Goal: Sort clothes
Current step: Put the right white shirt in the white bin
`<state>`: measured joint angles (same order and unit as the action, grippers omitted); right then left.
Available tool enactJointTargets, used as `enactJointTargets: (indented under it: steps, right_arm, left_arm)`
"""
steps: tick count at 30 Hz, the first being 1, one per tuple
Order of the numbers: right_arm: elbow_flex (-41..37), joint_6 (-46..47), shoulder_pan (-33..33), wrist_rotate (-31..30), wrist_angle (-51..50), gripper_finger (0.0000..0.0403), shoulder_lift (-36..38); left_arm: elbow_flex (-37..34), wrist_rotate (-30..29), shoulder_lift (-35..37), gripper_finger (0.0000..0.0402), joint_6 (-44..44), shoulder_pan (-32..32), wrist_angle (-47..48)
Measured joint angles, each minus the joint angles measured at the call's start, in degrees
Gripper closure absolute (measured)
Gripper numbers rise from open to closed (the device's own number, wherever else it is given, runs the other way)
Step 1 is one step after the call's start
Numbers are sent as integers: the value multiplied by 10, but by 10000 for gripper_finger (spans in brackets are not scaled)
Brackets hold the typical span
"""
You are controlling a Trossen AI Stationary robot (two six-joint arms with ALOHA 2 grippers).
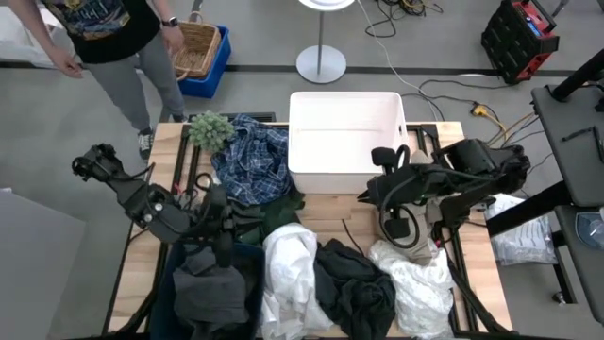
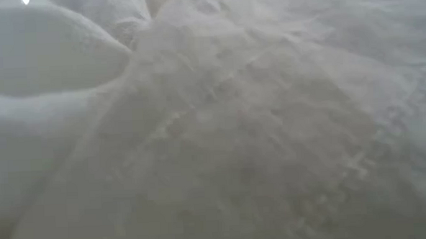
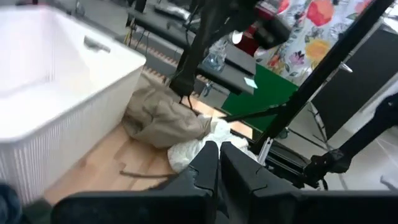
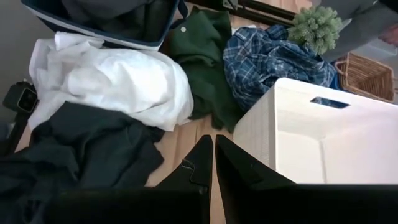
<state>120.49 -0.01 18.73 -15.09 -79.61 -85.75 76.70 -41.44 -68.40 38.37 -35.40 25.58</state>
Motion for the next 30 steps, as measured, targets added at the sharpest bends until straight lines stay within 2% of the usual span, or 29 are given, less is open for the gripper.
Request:
enactJointTargets:
  steps: [9,16,23,27,30]
  right_arm:
    - [-167,36,0,1,137,390,81]
    - [-296,174,1,4,135,390,166]
    - [-361,297,1,20,97,390,217]
    - [-374,388,1,25,7,390,222]
    - [-374,443,1,58,-59,390,217]
  left_arm:
    - [88,0,-33,401,-162,7,3]
    - [153,0,-68,401,-251,30,57]
    - [217,1,-92,401,-211,38,229]
    - [245,5,-98,401,-127,38,350]
    - [248,13,-100,401,-57,38,424]
